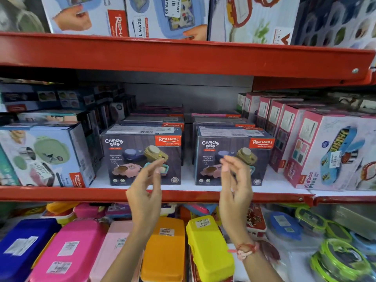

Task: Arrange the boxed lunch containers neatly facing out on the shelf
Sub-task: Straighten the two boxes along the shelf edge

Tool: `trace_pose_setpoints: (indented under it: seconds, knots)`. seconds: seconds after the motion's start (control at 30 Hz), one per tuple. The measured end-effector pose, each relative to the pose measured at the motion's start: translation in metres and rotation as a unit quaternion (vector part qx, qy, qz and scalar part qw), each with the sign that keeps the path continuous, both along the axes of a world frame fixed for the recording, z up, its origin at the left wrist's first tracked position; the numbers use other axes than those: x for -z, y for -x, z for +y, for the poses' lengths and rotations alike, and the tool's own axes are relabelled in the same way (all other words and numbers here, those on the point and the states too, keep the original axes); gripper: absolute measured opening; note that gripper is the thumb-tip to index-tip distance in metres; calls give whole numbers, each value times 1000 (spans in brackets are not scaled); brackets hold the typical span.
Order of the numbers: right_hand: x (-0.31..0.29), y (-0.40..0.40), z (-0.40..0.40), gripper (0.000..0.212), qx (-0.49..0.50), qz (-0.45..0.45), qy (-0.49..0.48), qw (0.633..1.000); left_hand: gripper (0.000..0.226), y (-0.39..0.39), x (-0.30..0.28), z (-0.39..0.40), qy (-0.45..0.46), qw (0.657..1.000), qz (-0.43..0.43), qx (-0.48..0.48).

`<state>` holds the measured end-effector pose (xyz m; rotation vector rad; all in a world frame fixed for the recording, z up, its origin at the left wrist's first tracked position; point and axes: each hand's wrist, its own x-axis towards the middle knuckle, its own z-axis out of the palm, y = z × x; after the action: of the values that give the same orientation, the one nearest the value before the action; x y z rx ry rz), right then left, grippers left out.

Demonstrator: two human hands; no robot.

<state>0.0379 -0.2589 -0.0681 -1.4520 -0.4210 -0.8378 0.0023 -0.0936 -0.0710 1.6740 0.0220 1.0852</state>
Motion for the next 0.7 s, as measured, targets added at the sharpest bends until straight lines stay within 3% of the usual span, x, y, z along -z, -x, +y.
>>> trace_pose_setpoints:
  seconds: [0.13,0.27,0.4,0.53,0.7]
  knots:
    - [-5,11,37,55,-165,104,30,980,27,9,-11,34,72,994,-47,-73]
    - [-9,5,61,80,-236,184,54,953,39,3,-12,81,130,985,-23,-109]
    - [-14,-1,75,86,-250,221,71,940,62,-1,-22,99,188,981,42,-16]
    - [-16,-6,79,108,-250,243,65,935,78,0,-27,106,169,981,85,46]
    - [-14,-1,78,92,-252,239,51,936,89,9,-24,116,165,979,100,59]
